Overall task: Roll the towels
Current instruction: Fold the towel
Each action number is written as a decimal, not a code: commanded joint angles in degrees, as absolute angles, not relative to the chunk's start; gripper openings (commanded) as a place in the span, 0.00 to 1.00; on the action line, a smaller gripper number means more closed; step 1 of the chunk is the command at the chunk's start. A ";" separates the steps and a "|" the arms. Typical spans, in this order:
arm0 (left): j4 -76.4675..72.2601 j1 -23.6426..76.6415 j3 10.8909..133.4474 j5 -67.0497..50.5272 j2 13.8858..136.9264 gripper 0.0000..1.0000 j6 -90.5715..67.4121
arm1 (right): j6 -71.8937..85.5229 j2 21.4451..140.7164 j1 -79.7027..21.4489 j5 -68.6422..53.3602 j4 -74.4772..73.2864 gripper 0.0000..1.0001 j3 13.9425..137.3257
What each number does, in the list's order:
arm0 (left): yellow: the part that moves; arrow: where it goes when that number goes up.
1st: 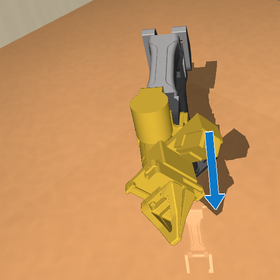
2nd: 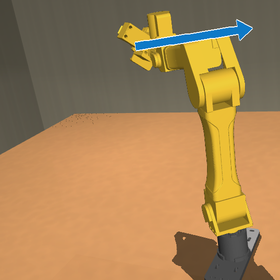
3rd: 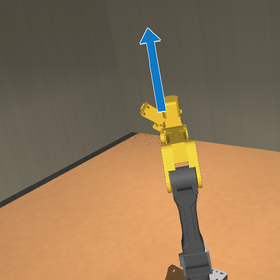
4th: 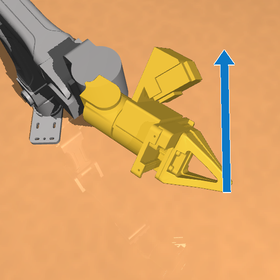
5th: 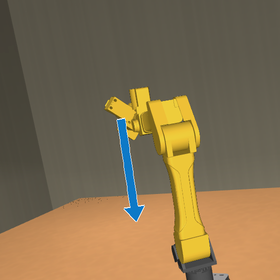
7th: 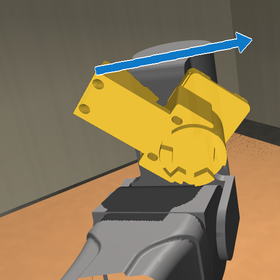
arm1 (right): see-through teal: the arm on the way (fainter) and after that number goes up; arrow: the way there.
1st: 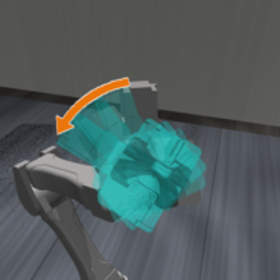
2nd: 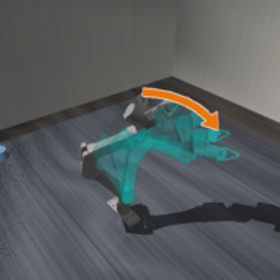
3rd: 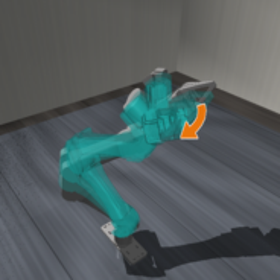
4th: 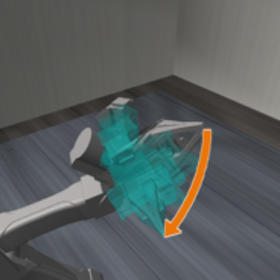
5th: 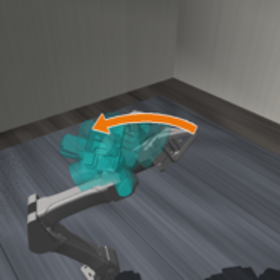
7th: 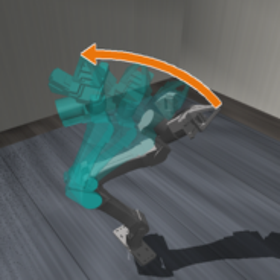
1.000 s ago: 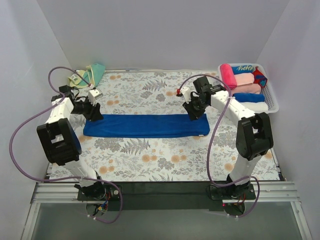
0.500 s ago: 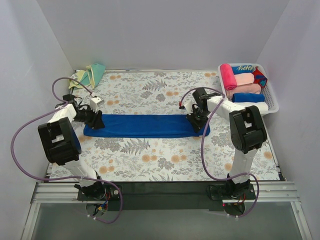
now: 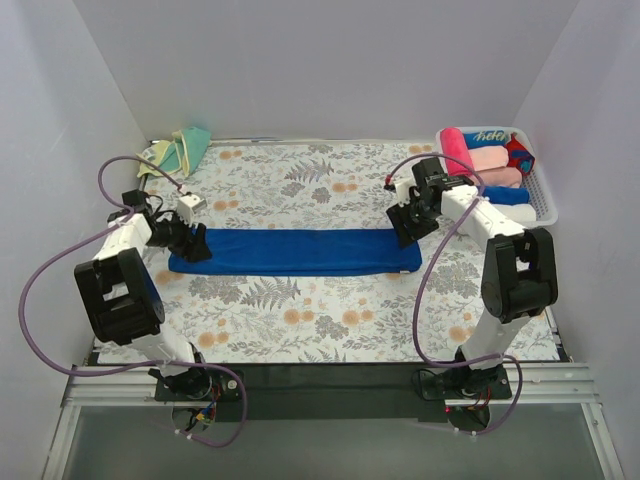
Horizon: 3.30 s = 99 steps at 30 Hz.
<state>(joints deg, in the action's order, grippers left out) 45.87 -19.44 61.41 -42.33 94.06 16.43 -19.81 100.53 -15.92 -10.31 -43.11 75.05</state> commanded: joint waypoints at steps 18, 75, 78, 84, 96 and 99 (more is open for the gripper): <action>44.21 -19.51 63.11 -43.24 87.36 0.55 13.27 | -4.04 108.19 -14.33 1.85 -33.75 0.45 70.75; 48.25 -19.95 69.79 -45.09 89.56 0.98 -1.76 | 8.87 117.33 -30.32 -36.30 -24.96 0.01 90.17; 47.99 -20.04 69.09 -44.74 89.39 0.98 -1.32 | 9.67 119.00 -30.85 -36.82 -24.96 0.01 91.67; 47.37 -20.04 68.47 -44.03 89.21 0.98 -0.79 | 10.37 120.76 -32.17 -37.62 -24.87 0.01 93.25; 45.62 -20.04 67.06 -42.45 89.56 0.98 -1.67 | 10.11 124.01 -33.84 -38.58 -24.96 0.18 95.88; 44.39 -19.95 65.66 -42.98 88.60 0.98 -1.58 | 9.23 122.26 -33.31 -38.41 -25.48 0.46 97.29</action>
